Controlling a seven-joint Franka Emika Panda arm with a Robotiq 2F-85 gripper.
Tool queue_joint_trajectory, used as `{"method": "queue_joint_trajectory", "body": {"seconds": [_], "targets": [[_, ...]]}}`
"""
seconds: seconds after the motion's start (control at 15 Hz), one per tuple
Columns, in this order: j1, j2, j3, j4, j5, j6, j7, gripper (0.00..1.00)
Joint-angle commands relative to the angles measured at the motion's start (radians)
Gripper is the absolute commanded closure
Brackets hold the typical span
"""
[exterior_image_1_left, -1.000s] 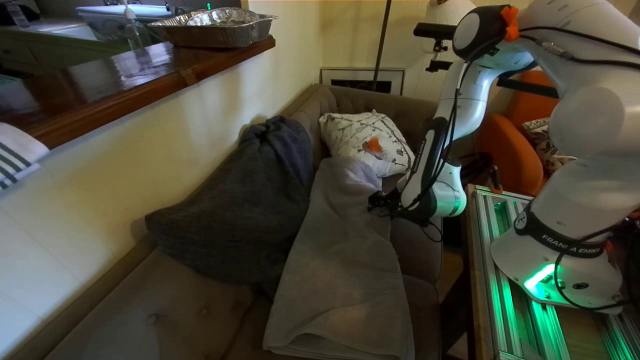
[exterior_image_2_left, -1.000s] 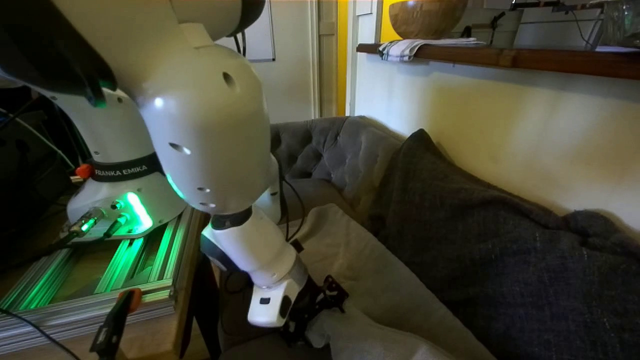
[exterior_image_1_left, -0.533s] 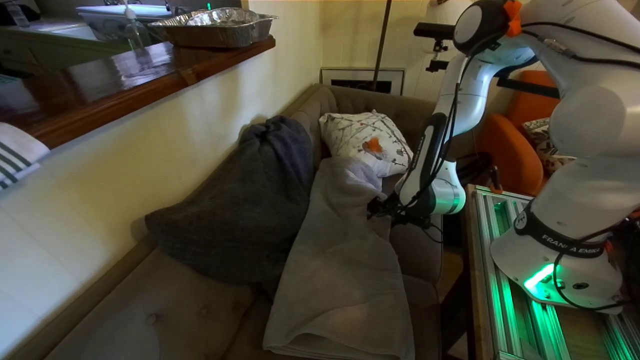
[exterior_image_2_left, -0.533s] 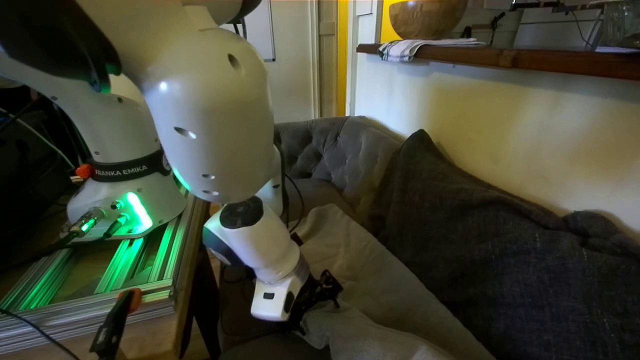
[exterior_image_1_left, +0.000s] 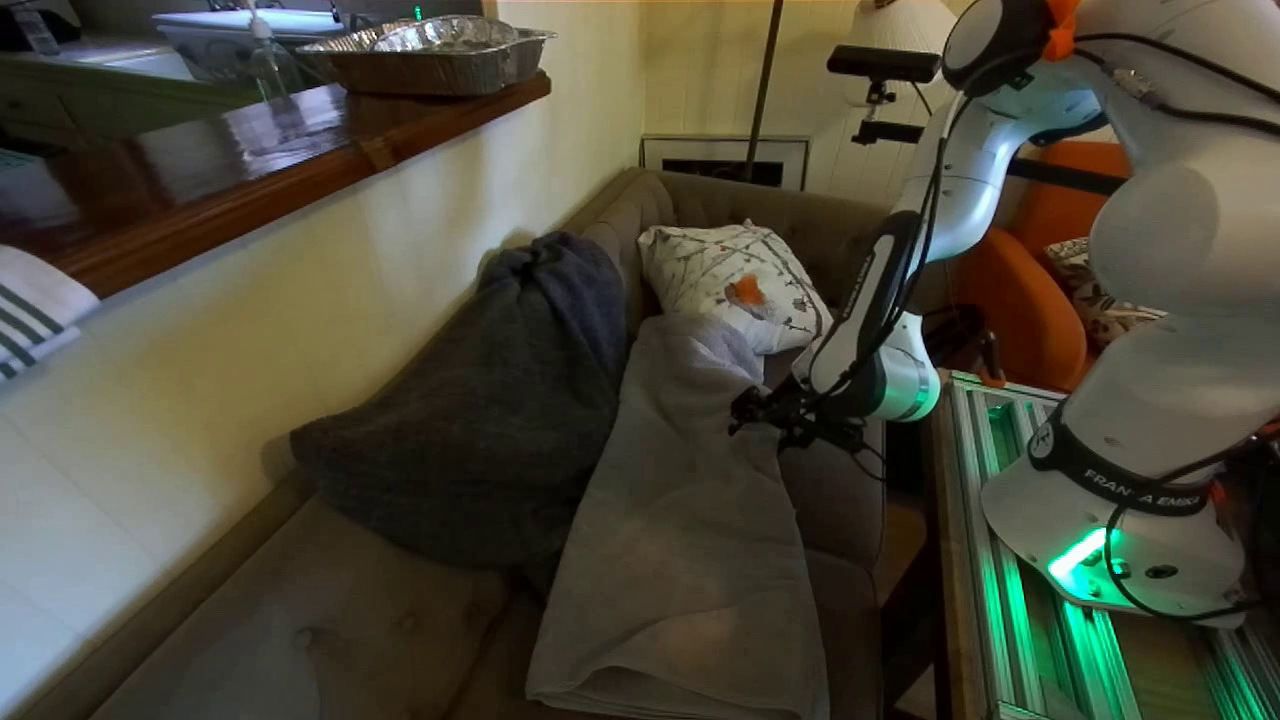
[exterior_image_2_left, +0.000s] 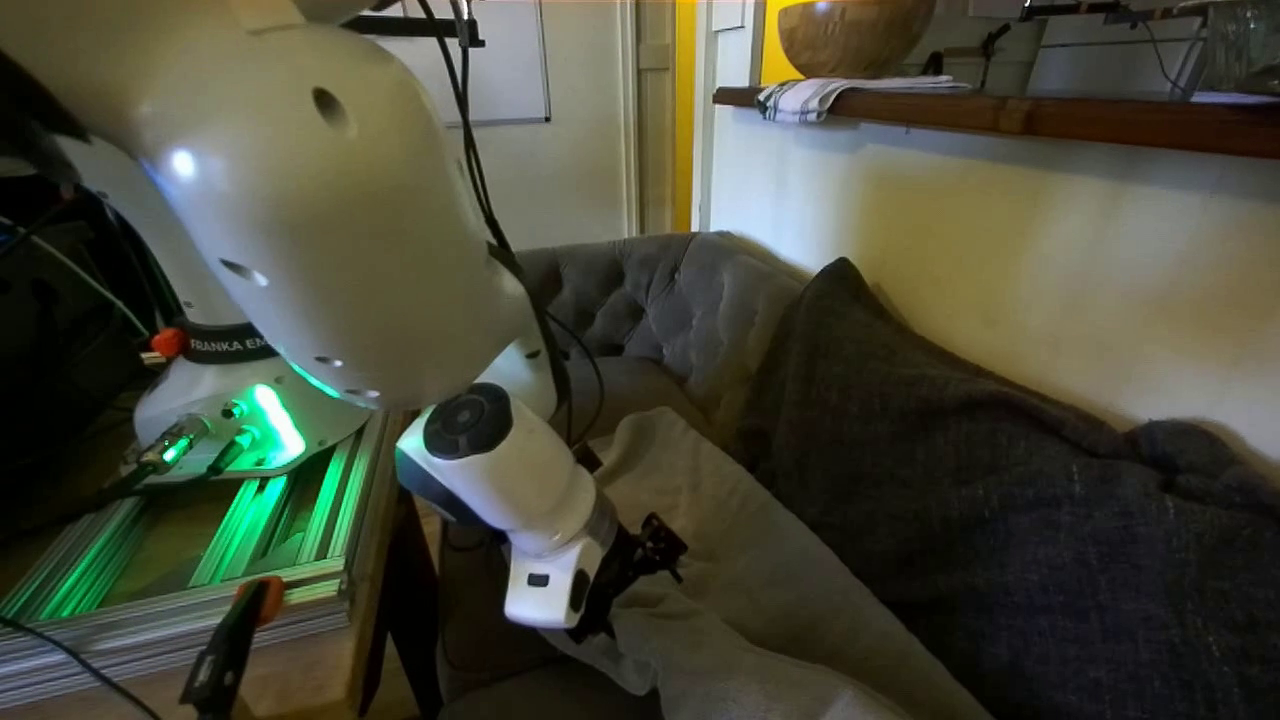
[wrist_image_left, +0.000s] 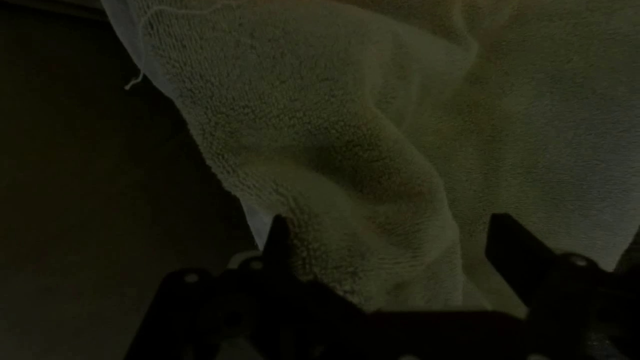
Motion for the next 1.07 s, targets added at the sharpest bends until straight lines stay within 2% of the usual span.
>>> {"method": "queue_joint_trajectory", "body": {"seconds": [0.0,0.07,0.13,0.2,0.33,0.8,1.0], "targets": [[-0.048,-0.007,0.015,-0.017,-0.031,-0.016,-0.034,0.00],[-0.052,-0.009,0.018,-0.020,-0.038,-0.020,-0.039,0.25],[-0.055,-0.010,0.021,-0.022,-0.043,-0.019,-0.044,0.26],[-0.065,-0.012,0.029,-0.028,-0.055,-0.023,-0.046,0.32],[-0.074,-0.013,0.036,-0.033,-0.067,-0.021,-0.053,0.49],[-0.107,-0.027,0.053,-0.068,-0.083,-0.016,-0.069,0.97],[-0.104,-0.051,0.062,-0.097,-0.071,-0.001,-0.073,1.00]]}}
